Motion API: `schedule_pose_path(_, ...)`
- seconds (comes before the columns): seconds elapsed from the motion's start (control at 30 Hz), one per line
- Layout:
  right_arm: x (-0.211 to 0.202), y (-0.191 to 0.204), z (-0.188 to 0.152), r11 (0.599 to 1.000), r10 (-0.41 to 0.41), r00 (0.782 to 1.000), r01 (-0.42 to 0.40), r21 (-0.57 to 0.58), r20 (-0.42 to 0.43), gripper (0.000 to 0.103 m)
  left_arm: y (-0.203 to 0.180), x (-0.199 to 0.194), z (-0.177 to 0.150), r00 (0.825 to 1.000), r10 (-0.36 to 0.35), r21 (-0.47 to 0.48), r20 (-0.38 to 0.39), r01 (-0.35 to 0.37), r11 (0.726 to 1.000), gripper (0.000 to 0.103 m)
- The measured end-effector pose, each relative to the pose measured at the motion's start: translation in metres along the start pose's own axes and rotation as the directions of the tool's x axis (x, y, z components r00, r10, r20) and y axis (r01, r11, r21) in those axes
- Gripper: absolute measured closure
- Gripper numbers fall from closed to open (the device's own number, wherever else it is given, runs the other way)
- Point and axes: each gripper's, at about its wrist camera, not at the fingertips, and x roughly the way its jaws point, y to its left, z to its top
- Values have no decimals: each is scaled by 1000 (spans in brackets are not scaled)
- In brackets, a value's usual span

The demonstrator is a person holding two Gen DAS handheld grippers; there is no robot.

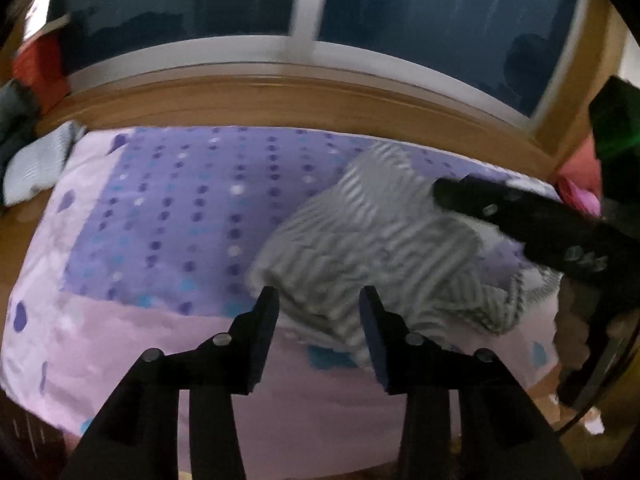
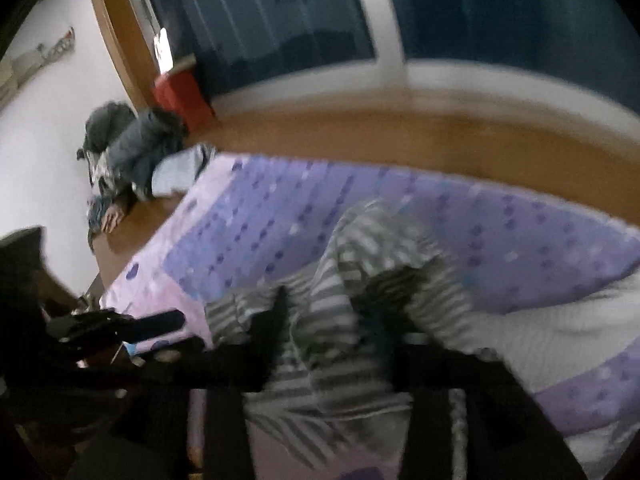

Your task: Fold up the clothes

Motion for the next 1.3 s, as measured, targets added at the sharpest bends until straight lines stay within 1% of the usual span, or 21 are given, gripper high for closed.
schedule_pose_path(0.07, -21, -13, -5, 999, -37, 999, 37, -5, 34, 39, -16, 0, 2, 1000, -12, 44, 0, 12, 999, 60)
schedule_pose_path(0.17, -41, -42, -20, 995, -95, 995, 94, 14, 24, 39, -39, 0, 8, 1000, -21, 114, 1, 21, 993, 59)
schedule_pose_path(0.23, -51, -66, -38, 990, -125, 992, 125, 58, -7, 39, -52, 5, 13, 1000, -25, 145, -3, 25, 989, 54)
schedule_pose_path(0.3, -55, -83, -50, 988, -126, 991, 129, 84, -40, 39, -62, 14, 17, 999, -25, 157, -22, 28, 987, 54)
schedule_pose_path(0.4, -59, -100, -69, 990, -113, 989, 120, 80, -97, 39, -75, 31, 21, 997, -20, 164, -69, 31, 986, 54)
schedule_pose_path(0.47, -56, -101, -81, 995, -90, 986, 96, 33, -141, 39, -84, 41, 21, 996, 3, 188, -91, 15, 982, 54)
schedule_pose_path(0.57, -43, -91, -91, 998, -55, 982, 49, -41, -180, 39, -92, 60, 21, 991, 59, 219, -117, -33, 975, 54)
schedule_pose_path(0.67, -25, -81, -97, 992, -74, 976, 51, -114, -207, 39, -91, 70, 23, 990, 64, 200, -126, -38, 979, 53)
schedule_pose_path(0.77, -10, -73, -97, 986, -98, 972, 66, -153, -213, 39, -89, 74, 25, 991, 64, 203, -114, -39, 978, 54)
schedule_pose_path(0.8, -6, -71, -96, 984, -105, 971, 71, -161, -215, 49, -86, 73, 27, 993, 59, 198, -107, -37, 980, 56)
schedule_pose_path(0.83, -1, -69, -95, 985, -106, 969, 72, -158, -221, 59, -83, 72, 28, 994, 54, 192, -99, -34, 981, 63)
schedule_pose_path(0.87, 4, -68, -93, 987, -97, 967, 64, -145, -234, 74, -78, 69, 30, 994, 53, 185, -91, -36, 982, 65)
schedule_pose_path(0.9, 8, -66, -91, 990, -87, 967, 57, -130, -241, 82, -73, 67, 32, 995, 53, 177, -83, -37, 983, 69)
schedule_pose_path(1.03, 14, -42, -77, 994, -53, 975, 31, -104, -215, 87, -43, 50, 40, 998, 53, 146, -39, -47, 988, 69)
schedule_pose_path(1.13, 17, -16, -62, 996, 21, 982, -36, -79, -185, 87, -17, 36, 45, 999, 49, 123, -15, -47, 991, 69)
schedule_pose_path(1.2, 19, 1, -50, 994, 54, 986, -69, -89, -159, 87, 1, 29, 47, 999, 50, 105, -5, -49, 993, 69)
schedule_pose_path(1.3, 27, 25, -32, 987, 121, 984, -133, -86, -133, 87, 22, 24, 44, 998, 60, 77, -3, -60, 995, 69)
